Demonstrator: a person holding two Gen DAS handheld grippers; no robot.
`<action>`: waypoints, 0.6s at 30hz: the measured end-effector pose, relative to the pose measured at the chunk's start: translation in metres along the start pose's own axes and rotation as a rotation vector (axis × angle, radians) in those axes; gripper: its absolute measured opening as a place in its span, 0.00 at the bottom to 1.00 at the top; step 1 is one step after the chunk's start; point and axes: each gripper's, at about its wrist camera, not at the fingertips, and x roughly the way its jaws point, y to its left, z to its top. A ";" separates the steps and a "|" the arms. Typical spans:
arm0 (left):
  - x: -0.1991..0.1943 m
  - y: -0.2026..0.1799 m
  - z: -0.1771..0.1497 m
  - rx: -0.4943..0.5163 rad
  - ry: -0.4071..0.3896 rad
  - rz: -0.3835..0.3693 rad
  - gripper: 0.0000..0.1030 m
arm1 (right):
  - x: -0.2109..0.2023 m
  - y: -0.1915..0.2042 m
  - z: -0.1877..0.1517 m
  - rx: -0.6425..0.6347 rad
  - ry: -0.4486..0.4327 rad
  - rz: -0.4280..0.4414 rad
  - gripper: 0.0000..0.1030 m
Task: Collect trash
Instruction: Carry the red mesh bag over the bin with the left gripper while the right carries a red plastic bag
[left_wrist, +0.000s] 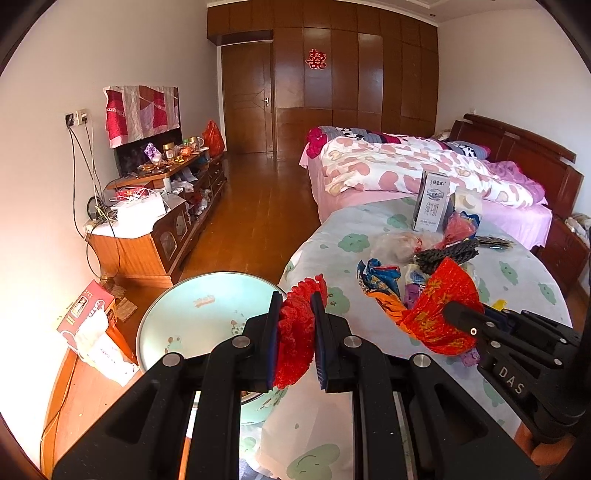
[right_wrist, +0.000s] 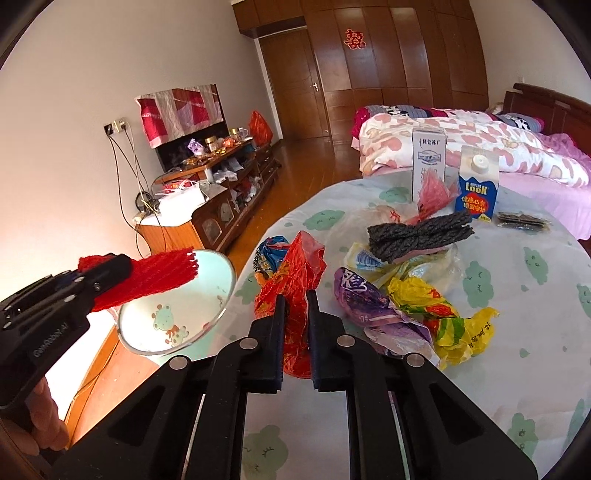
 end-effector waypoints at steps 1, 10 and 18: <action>-0.001 0.001 -0.001 -0.004 -0.002 0.001 0.15 | -0.004 0.003 0.002 -0.007 -0.012 0.004 0.11; -0.005 0.035 0.000 -0.087 -0.031 -0.038 0.15 | -0.010 0.029 0.014 -0.052 -0.051 0.023 0.11; 0.009 0.073 0.002 -0.182 -0.010 -0.005 0.15 | -0.002 0.049 0.016 -0.096 -0.047 0.037 0.11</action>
